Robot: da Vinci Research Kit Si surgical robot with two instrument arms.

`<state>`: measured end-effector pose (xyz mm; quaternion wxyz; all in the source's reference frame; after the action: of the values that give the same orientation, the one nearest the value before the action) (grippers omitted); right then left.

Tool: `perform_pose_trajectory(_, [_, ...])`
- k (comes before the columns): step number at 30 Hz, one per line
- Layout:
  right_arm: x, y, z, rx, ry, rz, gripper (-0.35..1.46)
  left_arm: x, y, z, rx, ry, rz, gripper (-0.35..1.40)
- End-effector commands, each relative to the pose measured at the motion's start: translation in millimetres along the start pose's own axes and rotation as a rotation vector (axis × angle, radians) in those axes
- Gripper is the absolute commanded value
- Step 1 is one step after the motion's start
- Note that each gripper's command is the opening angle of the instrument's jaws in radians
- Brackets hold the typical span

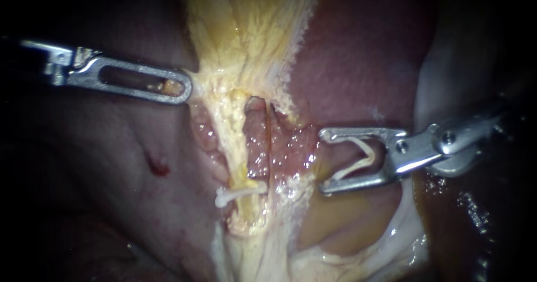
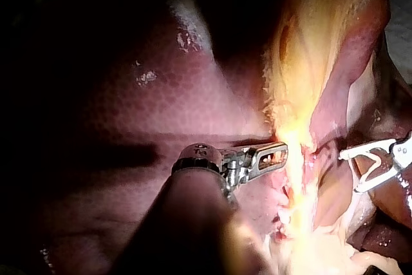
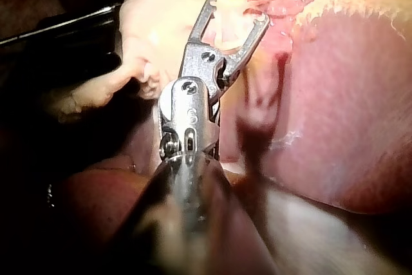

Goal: Clipping second clip left tube

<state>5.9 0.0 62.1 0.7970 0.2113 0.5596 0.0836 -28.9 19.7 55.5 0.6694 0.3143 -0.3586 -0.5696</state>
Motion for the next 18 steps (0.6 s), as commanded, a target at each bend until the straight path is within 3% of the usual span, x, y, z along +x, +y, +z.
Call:
perform_pose_trajectory(1, [-0.1,0.0,0.6,0.001,0.002,0.003,0.49,0.0,0.0,0.1,-0.001,0.0,0.0,-0.35])
perform_pose_trajectory(8, [-1.7,0.0,5.6,0.025,0.014,0.051,0.49,0.1,-0.3,0.2,-0.002,-0.002,-0.001,-0.35])
perform_pose_trajectory(18, [-3.5,0.9,9.8,0.076,0.028,0.138,0.49,0.3,-0.7,0.3,-0.005,-0.004,-0.002,-0.35])
